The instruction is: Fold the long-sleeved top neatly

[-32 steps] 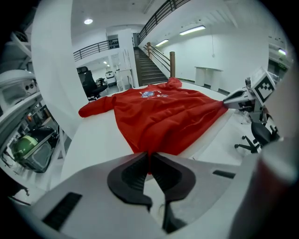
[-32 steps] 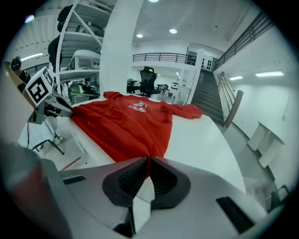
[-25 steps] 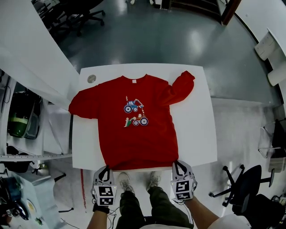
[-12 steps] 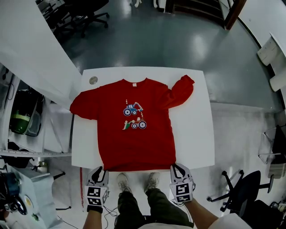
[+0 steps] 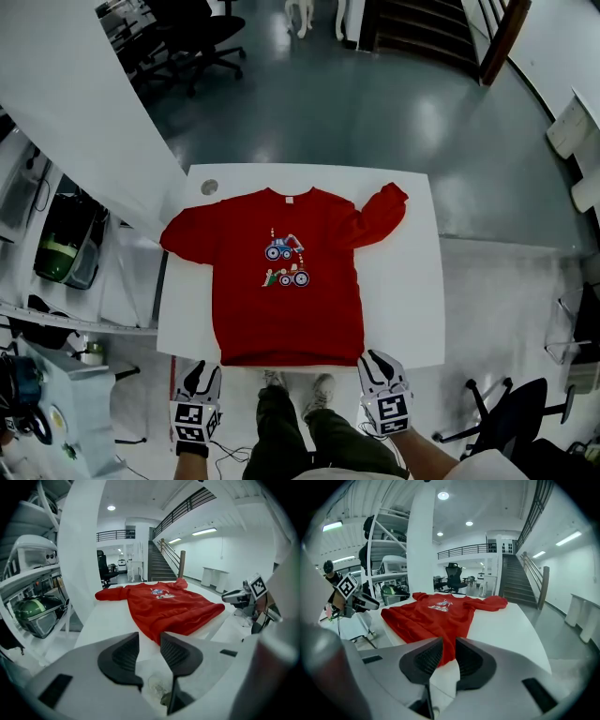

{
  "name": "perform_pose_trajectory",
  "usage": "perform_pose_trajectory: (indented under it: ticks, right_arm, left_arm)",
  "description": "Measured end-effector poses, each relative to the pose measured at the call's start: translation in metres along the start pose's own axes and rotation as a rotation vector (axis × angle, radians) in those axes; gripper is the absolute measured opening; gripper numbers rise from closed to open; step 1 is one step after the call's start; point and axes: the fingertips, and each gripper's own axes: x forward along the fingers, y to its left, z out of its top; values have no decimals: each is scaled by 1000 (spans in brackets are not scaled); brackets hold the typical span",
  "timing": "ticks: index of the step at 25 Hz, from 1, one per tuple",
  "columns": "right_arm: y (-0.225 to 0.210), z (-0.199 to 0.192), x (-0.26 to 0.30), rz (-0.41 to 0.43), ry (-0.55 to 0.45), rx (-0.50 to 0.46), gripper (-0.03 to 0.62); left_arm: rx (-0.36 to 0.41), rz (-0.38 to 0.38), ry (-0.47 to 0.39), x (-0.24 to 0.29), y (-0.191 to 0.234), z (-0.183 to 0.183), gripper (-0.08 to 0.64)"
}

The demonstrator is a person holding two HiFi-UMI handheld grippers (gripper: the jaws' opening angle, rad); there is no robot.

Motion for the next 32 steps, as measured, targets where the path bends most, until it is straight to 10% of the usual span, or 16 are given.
perform_pose_trajectory:
  ticks: [32]
  right_arm:
    - [-82, 104, 149, -191, 28, 42, 92]
  left_arm:
    - [184, -218, -60, 208, 15, 185, 143]
